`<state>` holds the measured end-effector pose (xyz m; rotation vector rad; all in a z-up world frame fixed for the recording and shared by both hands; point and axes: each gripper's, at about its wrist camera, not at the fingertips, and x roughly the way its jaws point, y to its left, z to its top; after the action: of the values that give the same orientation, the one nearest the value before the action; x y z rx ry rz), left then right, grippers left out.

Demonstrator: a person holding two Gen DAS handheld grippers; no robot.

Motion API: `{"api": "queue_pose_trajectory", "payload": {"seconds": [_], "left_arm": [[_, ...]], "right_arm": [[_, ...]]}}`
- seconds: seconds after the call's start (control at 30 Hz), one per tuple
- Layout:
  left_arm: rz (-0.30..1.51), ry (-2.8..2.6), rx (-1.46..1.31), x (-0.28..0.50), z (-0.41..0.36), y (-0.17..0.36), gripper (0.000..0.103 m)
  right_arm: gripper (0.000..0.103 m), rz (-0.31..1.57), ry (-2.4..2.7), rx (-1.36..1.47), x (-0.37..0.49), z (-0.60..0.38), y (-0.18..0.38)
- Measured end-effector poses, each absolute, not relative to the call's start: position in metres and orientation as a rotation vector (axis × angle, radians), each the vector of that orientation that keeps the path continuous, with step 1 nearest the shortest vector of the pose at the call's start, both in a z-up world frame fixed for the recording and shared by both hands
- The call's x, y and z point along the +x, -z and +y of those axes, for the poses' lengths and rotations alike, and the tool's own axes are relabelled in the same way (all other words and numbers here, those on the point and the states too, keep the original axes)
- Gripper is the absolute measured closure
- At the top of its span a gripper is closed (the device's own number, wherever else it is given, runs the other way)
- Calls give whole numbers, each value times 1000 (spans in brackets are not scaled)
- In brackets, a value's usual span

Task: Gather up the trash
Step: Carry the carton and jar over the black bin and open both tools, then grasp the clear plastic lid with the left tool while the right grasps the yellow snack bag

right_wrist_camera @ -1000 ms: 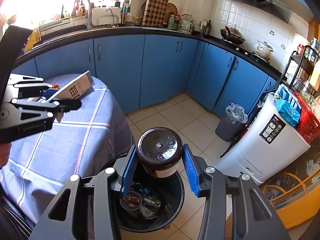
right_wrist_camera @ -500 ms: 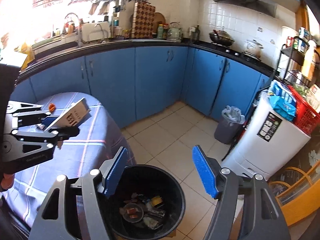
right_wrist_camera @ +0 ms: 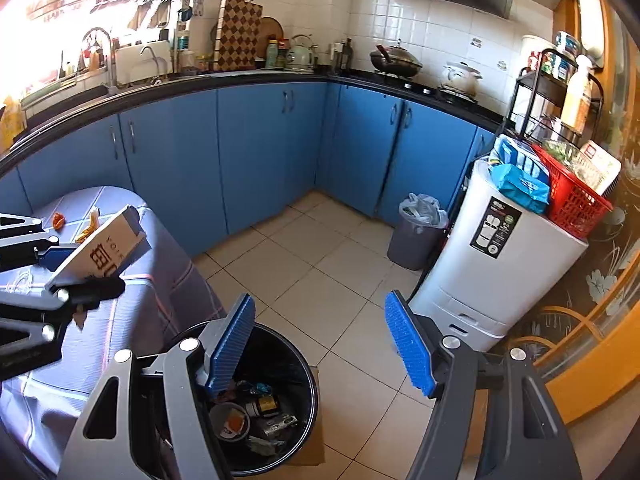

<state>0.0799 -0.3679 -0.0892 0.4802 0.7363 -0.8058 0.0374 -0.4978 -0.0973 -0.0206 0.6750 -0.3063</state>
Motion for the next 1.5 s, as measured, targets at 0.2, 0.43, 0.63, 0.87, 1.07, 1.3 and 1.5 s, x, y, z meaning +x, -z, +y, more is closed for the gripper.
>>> {"api": "queue_pose_trajectory", "payload": {"seconds": [0.2, 0.43, 0.63, 0.87, 1.07, 1.3, 1.5], "left_arm": [[687, 791, 446, 77, -367, 79, 4], [707, 707, 412, 93, -344, 79, 4], [684, 590, 393, 106, -301, 76, 4], [671, 438, 384, 119, -227, 82, 4], [712, 319, 368, 123, -164, 101, 4], [822, 199, 297, 133, -91, 142, 4], [902, 150, 219, 142, -50, 171, 4]], "right_arm": [[37, 676, 315, -4, 33, -503, 99], [37, 672, 275, 5, 42, -493, 99], [37, 656, 177, 2, 65, -458, 98], [37, 650, 45, -101, 110, -386, 104], [37, 677, -74, -130, 141, -328, 118], [37, 725, -156, -160, 182, -273, 140], [37, 787, -203, -121, 216, -248, 158]]}}
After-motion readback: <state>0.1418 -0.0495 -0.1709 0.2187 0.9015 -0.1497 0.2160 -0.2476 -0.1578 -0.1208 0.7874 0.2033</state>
